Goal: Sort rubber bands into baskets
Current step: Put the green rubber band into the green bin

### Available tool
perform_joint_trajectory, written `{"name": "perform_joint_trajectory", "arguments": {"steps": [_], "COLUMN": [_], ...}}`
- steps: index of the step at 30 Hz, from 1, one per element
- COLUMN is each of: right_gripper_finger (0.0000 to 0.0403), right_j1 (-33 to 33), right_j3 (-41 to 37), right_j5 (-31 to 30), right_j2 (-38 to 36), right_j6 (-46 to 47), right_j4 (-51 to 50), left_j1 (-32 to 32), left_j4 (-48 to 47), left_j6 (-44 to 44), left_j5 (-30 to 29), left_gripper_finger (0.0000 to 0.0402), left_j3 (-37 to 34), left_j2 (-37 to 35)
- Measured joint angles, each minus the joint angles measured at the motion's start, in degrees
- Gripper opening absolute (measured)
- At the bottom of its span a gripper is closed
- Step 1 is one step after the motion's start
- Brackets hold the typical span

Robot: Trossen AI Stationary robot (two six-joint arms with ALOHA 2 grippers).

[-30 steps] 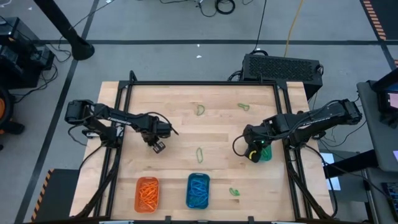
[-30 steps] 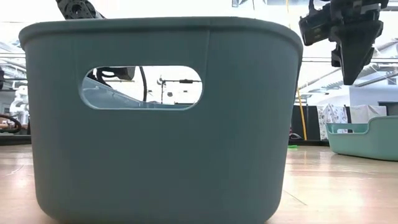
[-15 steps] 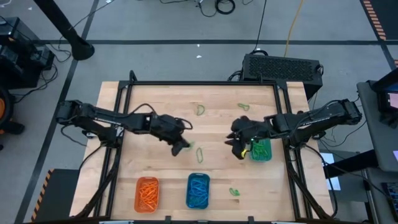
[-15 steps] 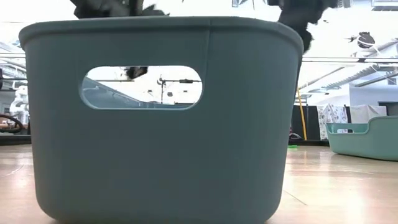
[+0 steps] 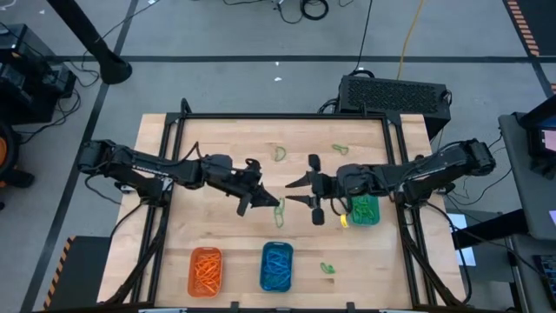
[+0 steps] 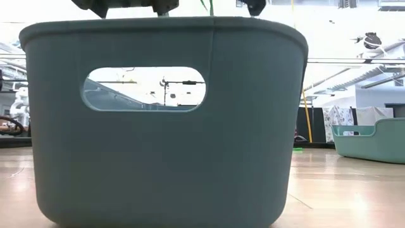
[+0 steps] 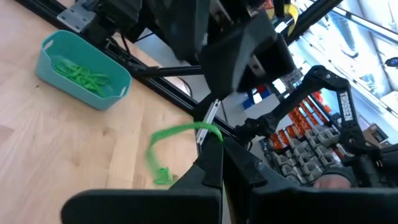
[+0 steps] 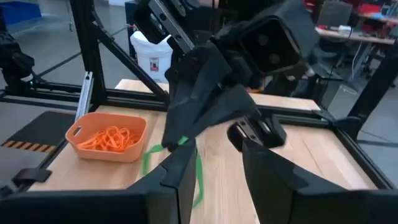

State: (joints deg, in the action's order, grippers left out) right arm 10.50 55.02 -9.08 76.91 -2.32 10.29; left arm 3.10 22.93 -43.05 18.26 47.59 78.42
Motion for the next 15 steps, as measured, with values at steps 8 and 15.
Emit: {"name": "perform_joint_trajectory", "arguments": {"steps": [8,15], "right_gripper_finger": [0.0122,0.0122], "right_j1": [0.0,0.1], "right_j3": [0.0,0.0], "right_j5": [0.4,0.5], "right_j2": [4.0,4.0], "right_j6": [0.0,-1.5], "right_j4": [2.7,2.0], "left_j1": [0.0,0.0], "left_j4": [0.1,0.2], "left_j6": [0.0,0.0], "left_j5": [1.1,1.2], "left_gripper_finger": [0.0002,0.0002], "left_j3": [0.0,0.0], "left_j2": [0.2,0.2]}}
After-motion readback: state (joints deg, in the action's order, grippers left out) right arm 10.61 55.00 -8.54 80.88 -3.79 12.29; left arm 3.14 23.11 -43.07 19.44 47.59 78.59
